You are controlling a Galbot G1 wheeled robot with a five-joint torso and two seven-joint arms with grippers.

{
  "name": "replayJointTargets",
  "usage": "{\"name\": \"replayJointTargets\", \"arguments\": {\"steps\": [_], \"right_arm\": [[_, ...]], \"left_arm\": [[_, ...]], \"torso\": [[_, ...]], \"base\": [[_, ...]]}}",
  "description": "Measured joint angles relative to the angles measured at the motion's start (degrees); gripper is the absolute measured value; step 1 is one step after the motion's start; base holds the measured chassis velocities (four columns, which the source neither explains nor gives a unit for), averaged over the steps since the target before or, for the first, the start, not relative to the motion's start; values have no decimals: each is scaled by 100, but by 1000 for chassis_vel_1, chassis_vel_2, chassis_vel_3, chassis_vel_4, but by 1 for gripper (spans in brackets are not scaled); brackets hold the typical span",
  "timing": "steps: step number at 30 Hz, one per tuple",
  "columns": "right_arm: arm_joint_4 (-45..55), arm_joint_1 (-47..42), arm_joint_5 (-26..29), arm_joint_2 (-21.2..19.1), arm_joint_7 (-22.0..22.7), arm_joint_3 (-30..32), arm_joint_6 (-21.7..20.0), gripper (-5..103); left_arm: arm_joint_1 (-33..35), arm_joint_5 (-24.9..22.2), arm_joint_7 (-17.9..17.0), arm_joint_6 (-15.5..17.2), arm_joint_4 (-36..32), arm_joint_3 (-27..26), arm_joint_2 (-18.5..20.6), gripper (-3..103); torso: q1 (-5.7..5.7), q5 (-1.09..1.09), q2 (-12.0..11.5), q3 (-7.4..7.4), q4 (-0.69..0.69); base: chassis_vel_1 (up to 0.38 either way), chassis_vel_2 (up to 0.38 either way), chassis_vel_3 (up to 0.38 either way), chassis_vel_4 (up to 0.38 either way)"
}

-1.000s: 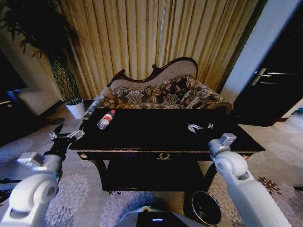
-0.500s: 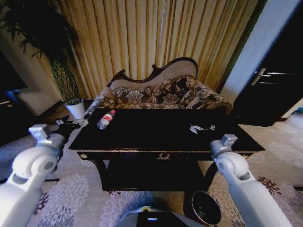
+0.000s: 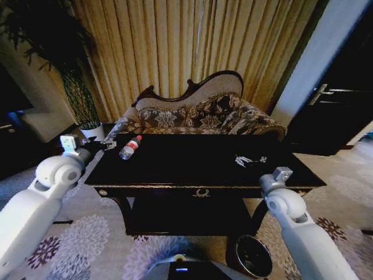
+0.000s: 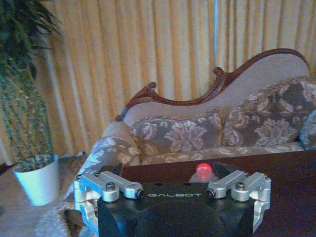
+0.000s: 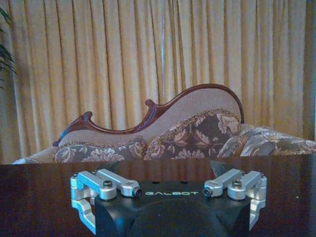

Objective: Move to the front of the table and place the trash on the table into the trash bin.

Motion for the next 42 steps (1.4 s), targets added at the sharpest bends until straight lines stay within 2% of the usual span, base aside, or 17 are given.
{"name": "replayJointTargets", "arguments": {"steps": [6,17,24,33,42], "right_arm": [[-14,21,3,-52,0,14,5,100],[-63,48,31,-80,-1,18,17,100],[-63,71,33,-111,-1,24,20,100],[-52,37,59,-131,-1,175,28,100],[-55,52,58,-79,-1,151,31,100]], "left_arm": [[-432,-77,97,38,311,466,-54,100],[-708,-271,268,265,807,713,-123,100],[-989,-310,575,358,1133,968,-168,100],[-1354,-238,598,359,1470,1473,-315,100],[-1445,-133,592,359,1581,1650,-422,100]], "torso": [[0,0,0,1,0],[0,-1,0,0,1],[0,-1,0,0,0],[0,0,0,0,-1],[0,0,0,0,0]], "base": [[0,0,0,0],[0,0,0,0],[0,0,0,0],[0,0,0,0],[0,0,0,0]]}}
